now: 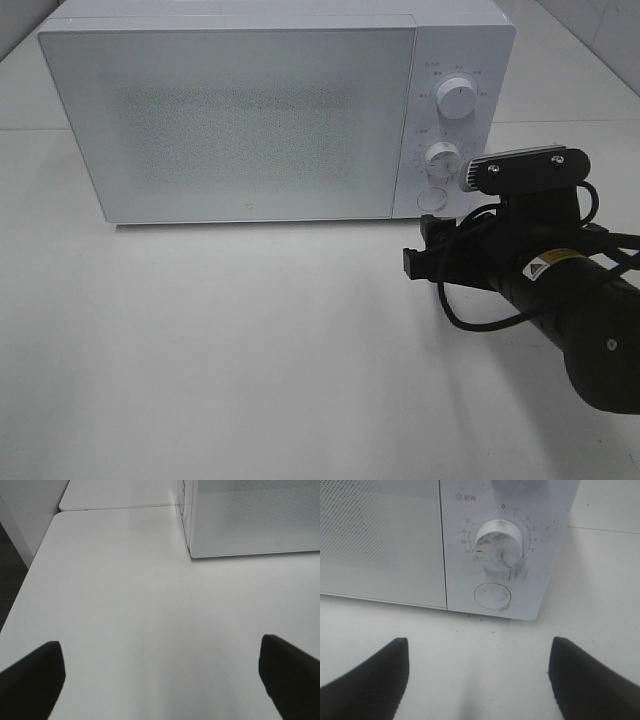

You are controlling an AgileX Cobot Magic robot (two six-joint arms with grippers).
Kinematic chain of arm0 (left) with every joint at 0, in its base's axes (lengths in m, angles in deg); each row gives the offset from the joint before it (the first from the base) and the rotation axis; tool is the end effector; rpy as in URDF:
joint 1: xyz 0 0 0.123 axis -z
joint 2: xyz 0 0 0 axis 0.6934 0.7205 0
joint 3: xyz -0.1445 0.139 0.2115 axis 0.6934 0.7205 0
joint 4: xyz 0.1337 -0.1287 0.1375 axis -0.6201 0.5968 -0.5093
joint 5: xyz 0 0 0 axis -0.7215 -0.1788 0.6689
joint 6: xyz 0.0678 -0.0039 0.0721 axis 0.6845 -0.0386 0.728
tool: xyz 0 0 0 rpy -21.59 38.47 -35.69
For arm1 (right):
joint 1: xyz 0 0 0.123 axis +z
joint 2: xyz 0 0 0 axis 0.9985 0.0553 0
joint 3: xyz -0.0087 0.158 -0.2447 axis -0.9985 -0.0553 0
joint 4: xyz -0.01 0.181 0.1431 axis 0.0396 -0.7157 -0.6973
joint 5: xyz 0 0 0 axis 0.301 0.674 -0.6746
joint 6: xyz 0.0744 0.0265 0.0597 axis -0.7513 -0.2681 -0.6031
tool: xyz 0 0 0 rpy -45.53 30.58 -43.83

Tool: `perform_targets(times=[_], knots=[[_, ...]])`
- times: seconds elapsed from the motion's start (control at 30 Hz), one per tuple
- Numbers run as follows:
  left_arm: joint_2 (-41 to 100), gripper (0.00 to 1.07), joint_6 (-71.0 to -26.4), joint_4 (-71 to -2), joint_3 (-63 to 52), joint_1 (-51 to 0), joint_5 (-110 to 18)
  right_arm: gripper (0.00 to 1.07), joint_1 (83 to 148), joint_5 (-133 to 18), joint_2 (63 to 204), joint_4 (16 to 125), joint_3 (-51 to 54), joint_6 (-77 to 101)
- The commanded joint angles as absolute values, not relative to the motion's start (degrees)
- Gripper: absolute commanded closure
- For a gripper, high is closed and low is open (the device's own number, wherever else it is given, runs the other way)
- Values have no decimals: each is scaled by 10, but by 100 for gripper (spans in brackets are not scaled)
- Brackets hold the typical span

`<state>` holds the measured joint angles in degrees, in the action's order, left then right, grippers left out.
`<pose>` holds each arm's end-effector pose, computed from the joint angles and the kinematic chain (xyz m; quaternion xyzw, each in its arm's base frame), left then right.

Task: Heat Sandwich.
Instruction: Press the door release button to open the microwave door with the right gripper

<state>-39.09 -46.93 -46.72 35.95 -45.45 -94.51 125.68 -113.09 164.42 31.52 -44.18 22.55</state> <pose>-0.0219 -0.0071 0.2654 0.0307 0.8453 -0.0044 0.5333 0.2322 0.1191 0.1592 -0.0616 0.8035 0.0039 0.5920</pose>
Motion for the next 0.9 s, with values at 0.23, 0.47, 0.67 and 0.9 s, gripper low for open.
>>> perform_targets(times=[0.23,0.47,0.67,0.9], knots=[[-407,3,-472,-463,362,-454,-940,32,1259,-1140,1642,312,-442,222],[-407,3,-472,-463,362,-454,-940,32,1259,-1140,1642,312,-442,109],[-407,3,-472,-463,362,-454,-940,32,1259,-1139,1642,312,-442,-45],[-407,3,-472,-463,362,-454,-940,32,1259,-1139,1642,312,-442,-294]])
